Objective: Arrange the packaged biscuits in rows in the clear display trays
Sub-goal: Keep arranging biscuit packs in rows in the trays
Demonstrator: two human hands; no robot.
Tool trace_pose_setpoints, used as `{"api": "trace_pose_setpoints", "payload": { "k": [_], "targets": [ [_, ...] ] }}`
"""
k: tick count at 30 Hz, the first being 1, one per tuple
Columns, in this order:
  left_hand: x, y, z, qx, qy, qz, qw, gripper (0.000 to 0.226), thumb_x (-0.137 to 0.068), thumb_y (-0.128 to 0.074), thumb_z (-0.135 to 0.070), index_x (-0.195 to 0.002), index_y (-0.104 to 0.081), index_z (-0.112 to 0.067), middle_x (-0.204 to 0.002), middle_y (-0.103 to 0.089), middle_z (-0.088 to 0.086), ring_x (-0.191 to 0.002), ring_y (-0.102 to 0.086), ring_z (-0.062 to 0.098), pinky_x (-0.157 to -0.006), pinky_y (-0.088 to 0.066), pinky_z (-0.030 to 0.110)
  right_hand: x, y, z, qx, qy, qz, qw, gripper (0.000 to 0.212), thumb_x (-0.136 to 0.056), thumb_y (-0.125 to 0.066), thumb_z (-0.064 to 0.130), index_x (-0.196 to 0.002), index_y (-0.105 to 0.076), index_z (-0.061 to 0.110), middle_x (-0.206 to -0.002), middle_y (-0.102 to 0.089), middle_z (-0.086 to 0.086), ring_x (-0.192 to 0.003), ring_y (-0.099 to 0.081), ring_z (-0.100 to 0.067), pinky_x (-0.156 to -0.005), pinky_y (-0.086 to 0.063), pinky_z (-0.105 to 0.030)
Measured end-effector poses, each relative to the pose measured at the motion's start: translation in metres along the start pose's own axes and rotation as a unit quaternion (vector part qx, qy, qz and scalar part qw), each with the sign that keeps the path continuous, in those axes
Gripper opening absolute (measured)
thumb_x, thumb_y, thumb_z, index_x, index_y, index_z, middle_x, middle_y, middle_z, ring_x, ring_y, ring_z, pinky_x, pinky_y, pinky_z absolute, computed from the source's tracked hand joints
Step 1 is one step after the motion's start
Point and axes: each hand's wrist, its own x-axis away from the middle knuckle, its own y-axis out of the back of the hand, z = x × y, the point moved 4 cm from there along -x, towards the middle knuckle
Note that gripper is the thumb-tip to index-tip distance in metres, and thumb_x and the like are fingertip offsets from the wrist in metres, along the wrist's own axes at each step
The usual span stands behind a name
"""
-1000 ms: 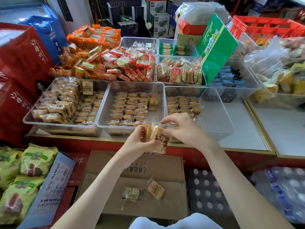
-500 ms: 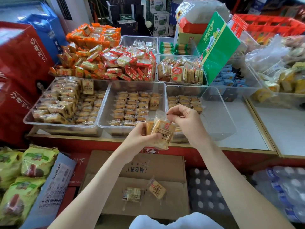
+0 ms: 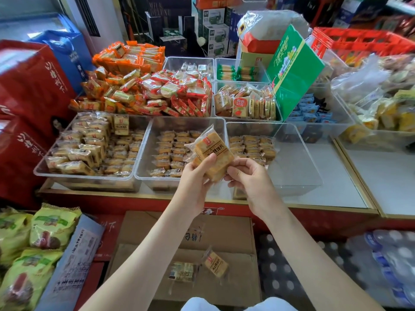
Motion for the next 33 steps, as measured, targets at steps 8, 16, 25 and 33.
{"api": "trace_pose_setpoints", "payload": {
  "k": [8,16,25,33],
  "targets": [
    [0.007,-0.006,0.001,0.087,0.01,-0.016,0.996,0.034,-0.08,-0.067,-0.027,-0.111,-0.064,-0.011,-0.109,-0.073,0.013,-0.096,-0.07,0.023,-0.081,-0.058,0.028,0.005,-0.004,-0.001,-0.175,0.017,0.03,0.984,0.02,-0.09,-0.052,-0.012,-0.084,-0.058,0.006,-0.081,-0.066,-0.006,-0.068,-0.06,-0.013,-0.064,-0.054,-0.021],
    [0.003,0.003,0.0,0.012,-0.02,-0.055,0.998,0.051,-0.081,-0.072,-0.025,-0.127,-0.055,-0.009,-0.116,-0.071,0.01,-0.106,-0.069,0.023,-0.083,-0.056,0.028,0.011,0.012,-0.003,0.033,0.068,0.021,0.997,0.016,-0.093,-0.059,0.002,-0.104,-0.059,0.014,-0.099,-0.067,-0.003,-0.095,-0.063,-0.015,-0.081,-0.053,-0.021],
    [0.021,-0.019,-0.01,-0.335,-0.162,-0.01,0.928,0.051,-0.079,-0.079,-0.023,-0.116,-0.045,-0.013,-0.101,-0.064,-0.005,-0.082,-0.064,-0.007,-0.066,-0.052,0.013,0.015,0.012,0.029,0.219,0.146,-0.055,0.963,0.058,-0.083,-0.074,0.031,-0.126,-0.034,0.027,-0.103,-0.051,0.019,-0.091,-0.055,0.006,-0.07,-0.049,-0.008],
    [0.01,-0.006,-0.011,-0.207,-0.085,0.0,0.975,0.012,-0.096,-0.059,-0.014,-0.106,-0.061,-0.02,-0.105,-0.071,0.001,-0.095,-0.069,0.012,-0.065,-0.053,0.017,0.003,0.04,0.011,-0.342,-0.039,0.182,0.921,0.044,-0.087,-0.06,0.032,-0.124,-0.063,0.007,-0.122,-0.061,-0.016,-0.111,-0.059,-0.028,-0.098,-0.048,-0.037]
  ]
}}
